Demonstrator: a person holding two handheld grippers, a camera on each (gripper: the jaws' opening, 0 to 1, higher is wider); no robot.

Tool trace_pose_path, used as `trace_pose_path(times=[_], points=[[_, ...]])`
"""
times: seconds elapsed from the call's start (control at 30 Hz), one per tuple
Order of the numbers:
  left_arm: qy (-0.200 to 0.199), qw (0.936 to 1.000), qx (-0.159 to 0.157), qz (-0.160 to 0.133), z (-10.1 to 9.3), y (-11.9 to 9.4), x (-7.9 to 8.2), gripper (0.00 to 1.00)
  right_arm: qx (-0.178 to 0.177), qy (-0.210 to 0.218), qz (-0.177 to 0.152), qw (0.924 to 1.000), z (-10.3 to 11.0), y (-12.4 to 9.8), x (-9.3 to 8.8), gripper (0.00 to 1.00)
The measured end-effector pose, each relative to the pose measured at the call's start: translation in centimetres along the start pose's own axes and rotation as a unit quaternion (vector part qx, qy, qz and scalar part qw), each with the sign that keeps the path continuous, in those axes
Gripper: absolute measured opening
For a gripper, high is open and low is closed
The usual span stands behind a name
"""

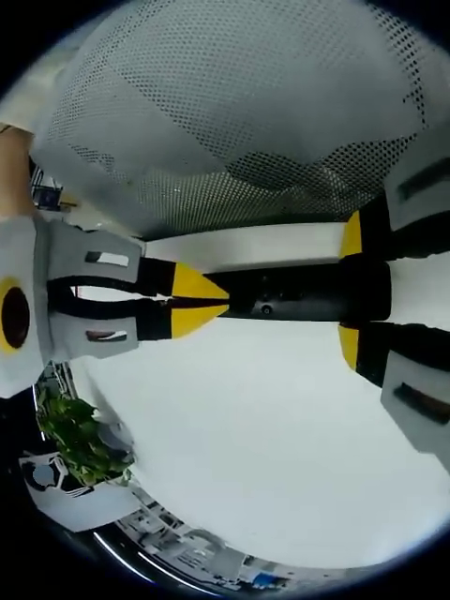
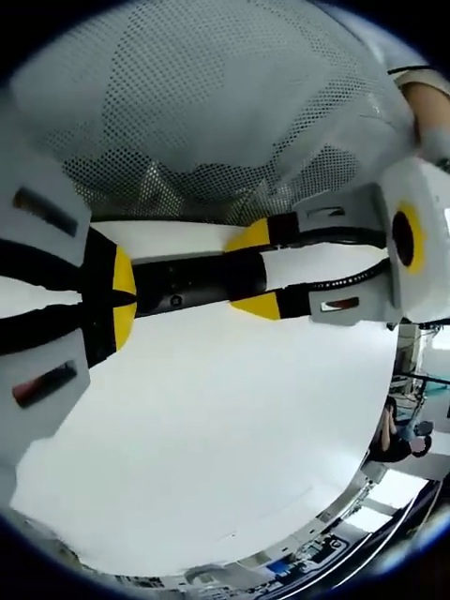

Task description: Press the specified remote control buttons in sequence, fully releasing each button before pressing the next.

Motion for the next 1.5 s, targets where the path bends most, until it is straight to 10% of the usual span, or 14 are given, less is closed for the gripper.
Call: trace_pose_path(times=[0.37,0.8,1.5], points=[[0.001,1.0000,-0.001,0.000,0.0,0.0,0.0,0.24,-0.014,-0.096,0.045,0.9943,0.6,0.3,0.8,0.00],[0.000,1.0000,-0.001,-0.001,0.0,-0.1,-0.1,0.24,0.040,-0.075,0.086,0.9926,-0.3,0.3,1.7,0.00],[0.002,1.0000,-0.002,-0.001,0.0,0.0,0.1,0.24,-0.004,-0.056,0.029,0.9980,0.3,0.1,0.3,0.00]])
Point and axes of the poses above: the point that each gripper's makers call its tool centre point, and the gripper's own axes: y roughly forward along the fingers, z roughly to its left, x roughly out of its top, the point moved 7 cm from there along -y, roughly backward along the fingers, and after that the axes turned 1 degree about x, right-handed, at the moved point
